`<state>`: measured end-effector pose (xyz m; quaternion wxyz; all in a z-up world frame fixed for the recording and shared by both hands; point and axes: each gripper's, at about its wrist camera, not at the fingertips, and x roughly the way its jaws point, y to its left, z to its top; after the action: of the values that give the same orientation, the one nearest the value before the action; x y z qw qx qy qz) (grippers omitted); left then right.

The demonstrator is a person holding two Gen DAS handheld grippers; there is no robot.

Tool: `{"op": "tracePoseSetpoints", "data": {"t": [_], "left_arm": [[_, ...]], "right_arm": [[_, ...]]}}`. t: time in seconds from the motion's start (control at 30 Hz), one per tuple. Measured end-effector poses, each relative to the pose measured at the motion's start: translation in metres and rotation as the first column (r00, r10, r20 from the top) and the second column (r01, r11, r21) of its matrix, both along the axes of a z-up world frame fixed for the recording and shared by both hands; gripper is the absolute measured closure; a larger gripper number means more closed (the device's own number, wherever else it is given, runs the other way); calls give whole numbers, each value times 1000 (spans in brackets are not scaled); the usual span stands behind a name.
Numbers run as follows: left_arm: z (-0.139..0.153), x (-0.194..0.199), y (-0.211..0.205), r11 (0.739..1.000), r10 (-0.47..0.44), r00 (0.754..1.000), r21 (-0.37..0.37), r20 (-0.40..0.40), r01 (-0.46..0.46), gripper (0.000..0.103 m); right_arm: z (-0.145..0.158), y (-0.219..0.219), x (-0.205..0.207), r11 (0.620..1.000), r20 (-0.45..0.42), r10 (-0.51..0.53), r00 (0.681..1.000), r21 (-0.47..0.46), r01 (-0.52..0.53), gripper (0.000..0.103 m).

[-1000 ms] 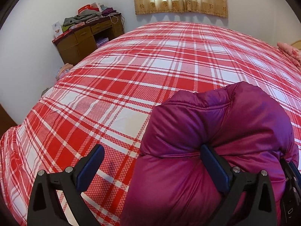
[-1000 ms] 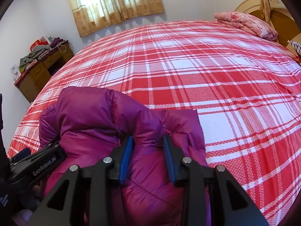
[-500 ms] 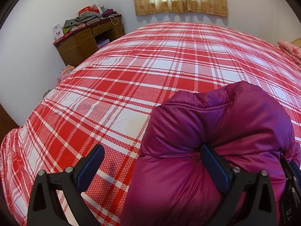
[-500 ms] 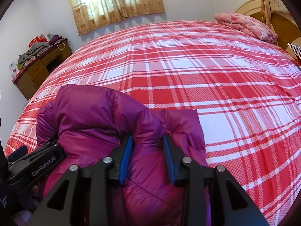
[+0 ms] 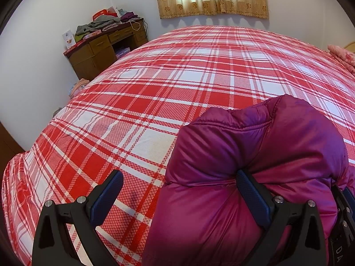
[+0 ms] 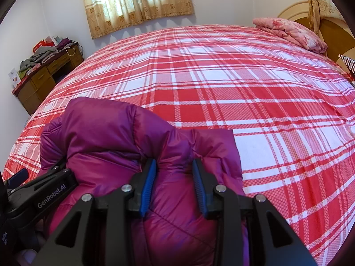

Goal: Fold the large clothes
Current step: 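Hold both tools pressed on the folded jacket bundle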

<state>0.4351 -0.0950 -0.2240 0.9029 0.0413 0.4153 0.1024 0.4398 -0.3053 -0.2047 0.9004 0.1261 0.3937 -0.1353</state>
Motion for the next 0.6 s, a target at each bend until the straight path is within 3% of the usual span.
{"op": "tracePoseSetpoints", "data": {"t": [0.6], "left_arm": [[0,0,-2,1000,1,1000,3,0,-1,1]], "right_arm": [[0,-2,2,1000,-1,2,1000,8,-2,66]]}}
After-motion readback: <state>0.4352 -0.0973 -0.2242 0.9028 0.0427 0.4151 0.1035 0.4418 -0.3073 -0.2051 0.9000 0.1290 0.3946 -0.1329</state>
